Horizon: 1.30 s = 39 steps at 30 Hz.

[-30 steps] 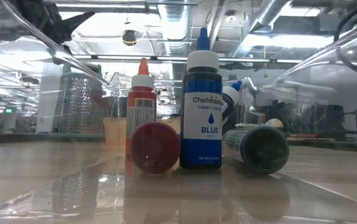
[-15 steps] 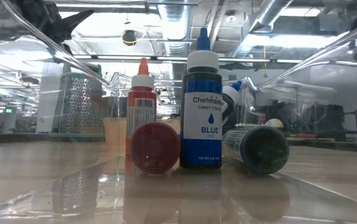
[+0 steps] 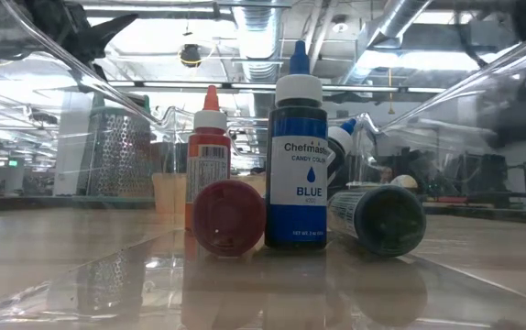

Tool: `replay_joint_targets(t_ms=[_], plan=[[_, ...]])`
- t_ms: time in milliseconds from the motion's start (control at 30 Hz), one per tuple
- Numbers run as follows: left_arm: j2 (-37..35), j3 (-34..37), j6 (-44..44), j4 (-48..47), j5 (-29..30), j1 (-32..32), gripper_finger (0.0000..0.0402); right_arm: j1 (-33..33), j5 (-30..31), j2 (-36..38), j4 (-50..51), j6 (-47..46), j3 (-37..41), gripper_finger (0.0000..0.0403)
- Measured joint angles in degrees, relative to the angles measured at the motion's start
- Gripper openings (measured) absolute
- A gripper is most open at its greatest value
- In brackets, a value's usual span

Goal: Pick & Place Food Item
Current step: Put the red popcorn bag into the orange bin

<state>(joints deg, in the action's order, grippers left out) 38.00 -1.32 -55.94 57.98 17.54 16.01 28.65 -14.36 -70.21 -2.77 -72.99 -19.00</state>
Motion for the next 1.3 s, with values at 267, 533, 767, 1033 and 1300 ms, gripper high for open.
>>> replay_joint_targets(t_ms=[267, 533, 767, 1033, 1300], plan=[[-0.02, -0.02, 0.04, 0.00, -0.02, 0.00, 0.0182, -13.70, 8.56, 3.85, 24.61, 19.54, -18.16, 0.0000], [0.00, -0.02, 0.62, -0.05, -0.02, 0.00, 0.0182, -29.11, 9.72, -4.07, 35.58, 41.69, -36.86, 0.0000], [0.00, -0.02, 1.60, -0.04, -0.02, 0.00, 0.0182, -41.57, 9.18, -16.11, 39.03, 57.24, -54.81, 0.0000], [-0.02, -0.02, 3.27, -0.04, 0.52, 0.00, 0.0182, -51.10, 3.05, -33.21, 39.22, 66.15, -75.35, 0.0000], [-0.01, -0.02, 3.63, -0.07, 1.68, 0.00, 0.0182, -53.12, 3.66, -46.97, 44.18, 72.64, -90.39, 0.0000]])
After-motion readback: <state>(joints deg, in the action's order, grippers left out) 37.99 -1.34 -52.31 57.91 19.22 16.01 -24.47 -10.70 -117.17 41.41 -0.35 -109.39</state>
